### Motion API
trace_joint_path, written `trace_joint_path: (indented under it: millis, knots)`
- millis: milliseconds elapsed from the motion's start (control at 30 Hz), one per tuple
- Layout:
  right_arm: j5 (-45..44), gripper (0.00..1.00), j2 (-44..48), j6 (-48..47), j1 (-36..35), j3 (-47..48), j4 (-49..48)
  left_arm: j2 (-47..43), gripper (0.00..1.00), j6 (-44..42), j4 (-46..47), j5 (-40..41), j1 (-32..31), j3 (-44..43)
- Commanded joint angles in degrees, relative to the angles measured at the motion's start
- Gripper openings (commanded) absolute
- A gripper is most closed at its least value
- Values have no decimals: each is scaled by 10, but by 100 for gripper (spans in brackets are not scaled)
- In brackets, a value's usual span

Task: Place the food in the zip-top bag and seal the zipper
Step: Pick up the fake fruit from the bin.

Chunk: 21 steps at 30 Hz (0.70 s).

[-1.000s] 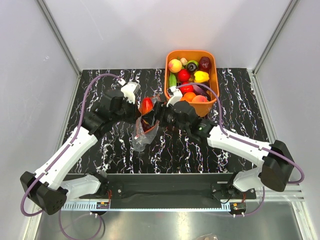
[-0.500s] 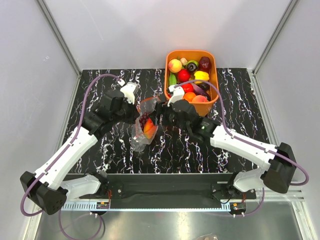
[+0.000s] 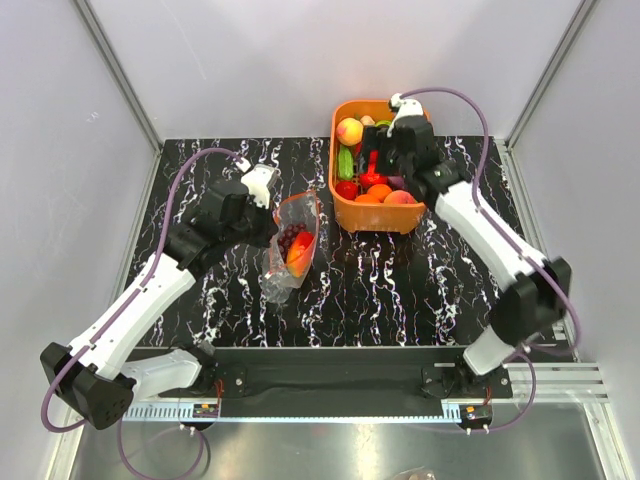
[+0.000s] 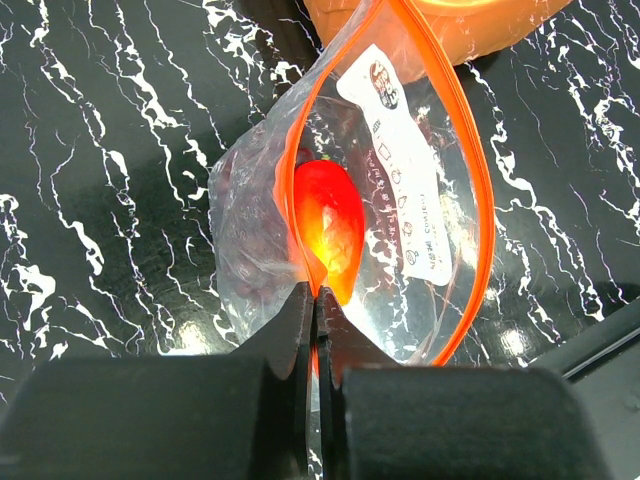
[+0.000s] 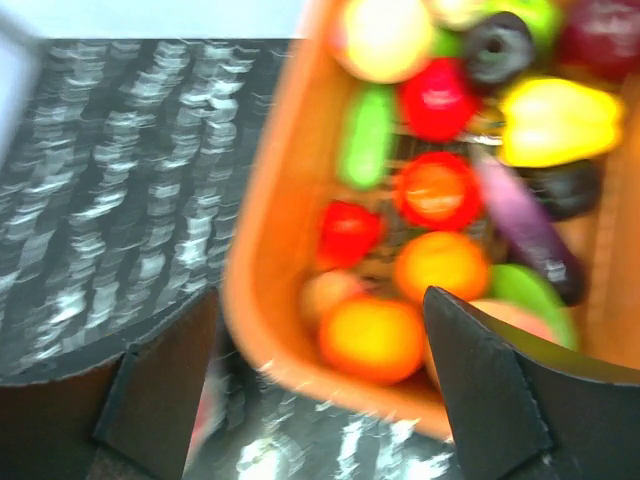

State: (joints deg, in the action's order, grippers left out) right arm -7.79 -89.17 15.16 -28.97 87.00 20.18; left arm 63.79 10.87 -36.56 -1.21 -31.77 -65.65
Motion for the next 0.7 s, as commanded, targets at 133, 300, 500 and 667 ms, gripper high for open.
trace_joint_path:
  millis: [133,300,500,667]
  knots:
    - [45,98,-178,-56,87,175,89,-9,0,-10,12,22,1,-19]
    - [90,99,-322,-86,116,356,212,-4,0,-12,10,20,1,-20]
    - [124,99,-441,-101,116,488,331,-4,0,-12,9,22,1,-20]
    - [112,99,-469,-101,117,487,341,-2,0,-12,10,17,2,-20]
